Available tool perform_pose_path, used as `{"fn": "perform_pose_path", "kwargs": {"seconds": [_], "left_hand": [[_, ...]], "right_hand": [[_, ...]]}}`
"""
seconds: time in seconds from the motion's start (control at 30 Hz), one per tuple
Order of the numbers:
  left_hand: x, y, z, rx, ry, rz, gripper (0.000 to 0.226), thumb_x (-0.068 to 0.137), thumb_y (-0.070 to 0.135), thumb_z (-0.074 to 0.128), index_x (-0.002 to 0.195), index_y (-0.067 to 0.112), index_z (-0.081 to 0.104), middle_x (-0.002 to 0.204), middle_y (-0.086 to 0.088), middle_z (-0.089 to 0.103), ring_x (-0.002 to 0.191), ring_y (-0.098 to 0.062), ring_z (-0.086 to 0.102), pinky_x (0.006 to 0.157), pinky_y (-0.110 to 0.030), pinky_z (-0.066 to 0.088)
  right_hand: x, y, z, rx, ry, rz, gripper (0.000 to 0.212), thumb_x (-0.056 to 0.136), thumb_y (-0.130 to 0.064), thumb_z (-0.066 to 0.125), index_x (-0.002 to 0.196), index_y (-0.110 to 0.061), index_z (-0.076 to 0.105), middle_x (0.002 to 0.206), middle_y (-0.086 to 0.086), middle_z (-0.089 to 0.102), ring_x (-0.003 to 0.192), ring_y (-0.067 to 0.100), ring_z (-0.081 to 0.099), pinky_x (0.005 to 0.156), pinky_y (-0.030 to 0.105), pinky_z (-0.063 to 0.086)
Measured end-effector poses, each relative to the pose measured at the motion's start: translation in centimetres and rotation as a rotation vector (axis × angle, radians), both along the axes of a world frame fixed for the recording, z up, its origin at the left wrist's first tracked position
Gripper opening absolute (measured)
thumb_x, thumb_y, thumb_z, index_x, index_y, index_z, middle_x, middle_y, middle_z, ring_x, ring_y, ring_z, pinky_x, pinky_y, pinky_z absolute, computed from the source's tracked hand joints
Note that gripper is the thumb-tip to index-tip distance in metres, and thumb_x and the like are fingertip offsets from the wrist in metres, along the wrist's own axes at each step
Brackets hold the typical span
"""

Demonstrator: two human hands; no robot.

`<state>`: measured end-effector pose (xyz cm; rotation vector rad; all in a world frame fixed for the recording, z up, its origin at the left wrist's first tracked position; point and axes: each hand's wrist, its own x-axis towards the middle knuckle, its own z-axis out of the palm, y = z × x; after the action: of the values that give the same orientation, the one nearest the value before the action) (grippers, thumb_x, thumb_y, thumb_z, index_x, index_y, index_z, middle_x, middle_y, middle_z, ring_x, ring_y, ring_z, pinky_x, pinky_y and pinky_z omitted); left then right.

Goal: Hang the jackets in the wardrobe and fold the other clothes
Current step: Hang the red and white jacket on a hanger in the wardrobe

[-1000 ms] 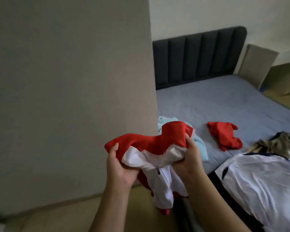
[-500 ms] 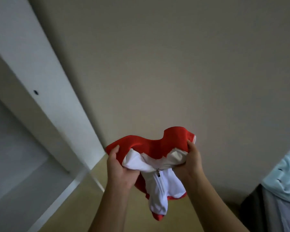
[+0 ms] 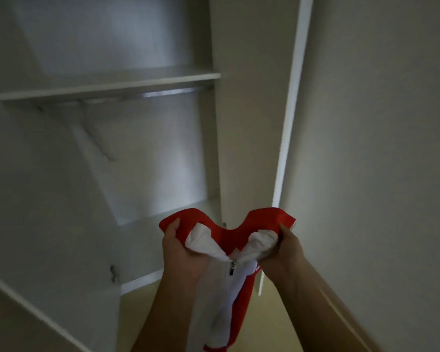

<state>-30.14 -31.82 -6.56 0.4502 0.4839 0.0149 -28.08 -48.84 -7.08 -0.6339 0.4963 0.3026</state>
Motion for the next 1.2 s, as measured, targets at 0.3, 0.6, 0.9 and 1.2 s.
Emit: {"fn": "perform_pose_path", "kwargs": {"seconds": [0.3, 0.6, 0.9, 1.2], "left_hand": [[7.2, 12.6, -1.0, -0.003, 0.086, 0.348, 0.041, 0.089, 0.035, 0.054, 0.124, 0.014, 0.057, 0.116, -0.011, 0.064, 0.104, -0.03, 0.059, 0.075, -0.045, 0.048], [18.5, 23.0, -0.3, -0.033, 0.186, 0.538, 0.051, 0.091, 0.036, 0.053, 0.138, 0.018, 0.045, 0.13, -0.012, 0.054, 0.103, -0.032, 0.054, 0.07, -0.047, 0.045], [26.4, 31.4, -1.7, -0.135, 0.222, 0.58, 0.049, 0.088, 0.032, 0.056, 0.132, 0.014, 0.049, 0.118, -0.015, 0.058, 0.1, -0.033, 0.056, 0.068, -0.046, 0.047], [34.0, 41.5, -3.1, -0.083, 0.29, 0.543, 0.045, 0.086, 0.029, 0.058, 0.128, 0.017, 0.052, 0.113, -0.011, 0.059, 0.096, -0.031, 0.056, 0.065, -0.045, 0.046]], "right_hand": [[12.1, 13.4, -2.8, -0.083, -0.078, 0.316, 0.016, 0.098, -0.012, 0.043, 0.107, -0.002, 0.051, 0.101, 0.018, 0.058, 0.088, 0.032, 0.058, 0.078, 0.043, 0.05], [30.1, 24.9, -4.3, -0.313, -0.15, 0.699, 0.01, 0.092, -0.01, 0.052, 0.086, -0.004, 0.058, 0.085, 0.014, 0.063, 0.079, 0.025, 0.06, 0.062, 0.033, 0.049], [41.1, 35.3, -6.4, -0.619, -0.148, 0.841, 0.017, 0.087, -0.01, 0.058, 0.104, -0.01, 0.056, 0.106, 0.015, 0.062, 0.089, 0.025, 0.059, 0.07, 0.032, 0.048], [48.9, 52.1, -4.0, -1.123, -0.741, 0.864, 0.041, 0.09, -0.008, 0.055, 0.131, -0.007, 0.053, 0.132, 0.01, 0.056, 0.112, 0.021, 0.055, 0.094, 0.026, 0.042]]}}
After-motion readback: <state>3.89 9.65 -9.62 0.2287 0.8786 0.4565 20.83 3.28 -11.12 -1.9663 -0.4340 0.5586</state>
